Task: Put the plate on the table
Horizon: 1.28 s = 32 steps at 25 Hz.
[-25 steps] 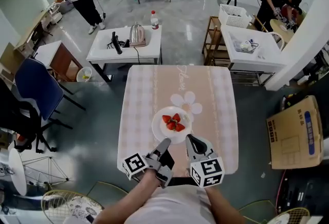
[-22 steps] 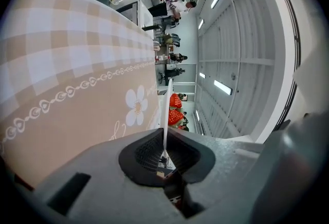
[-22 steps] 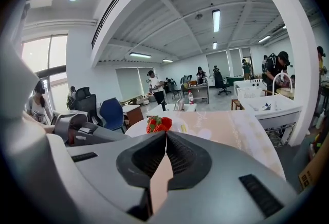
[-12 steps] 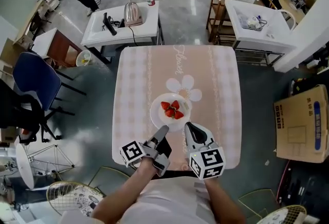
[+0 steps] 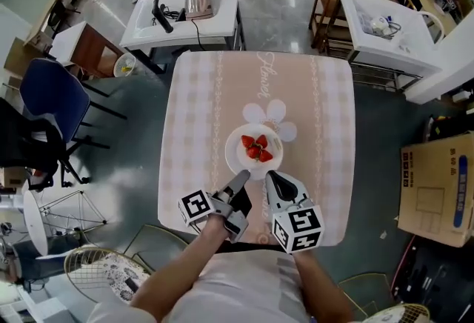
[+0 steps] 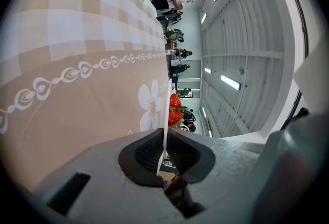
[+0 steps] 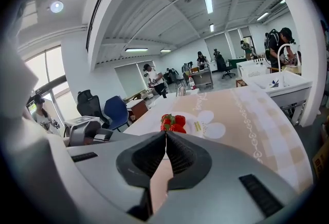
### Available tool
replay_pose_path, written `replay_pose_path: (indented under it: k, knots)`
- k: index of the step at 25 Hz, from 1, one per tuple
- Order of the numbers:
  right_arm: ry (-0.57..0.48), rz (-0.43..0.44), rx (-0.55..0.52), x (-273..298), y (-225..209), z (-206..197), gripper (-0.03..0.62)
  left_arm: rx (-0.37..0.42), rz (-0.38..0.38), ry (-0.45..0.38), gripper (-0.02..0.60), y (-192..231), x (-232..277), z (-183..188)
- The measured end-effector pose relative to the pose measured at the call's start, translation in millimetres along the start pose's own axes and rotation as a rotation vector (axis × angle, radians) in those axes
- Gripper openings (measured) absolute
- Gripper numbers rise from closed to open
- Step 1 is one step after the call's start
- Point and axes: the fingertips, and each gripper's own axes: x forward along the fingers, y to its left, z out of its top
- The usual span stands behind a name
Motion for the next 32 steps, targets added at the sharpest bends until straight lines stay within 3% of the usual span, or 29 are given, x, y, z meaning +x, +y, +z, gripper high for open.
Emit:
replay_pose_path:
  k: [22,32]
  knots:
    - [0.058,0.009,0.047,20,-14,-12,0.005,0.058,0.102,0.069,0.021,33,26,9]
    - [0.072,0.019,0.046,19,-15,-16,0.005,0.148,0.164,0.092,0.021,38,26,9]
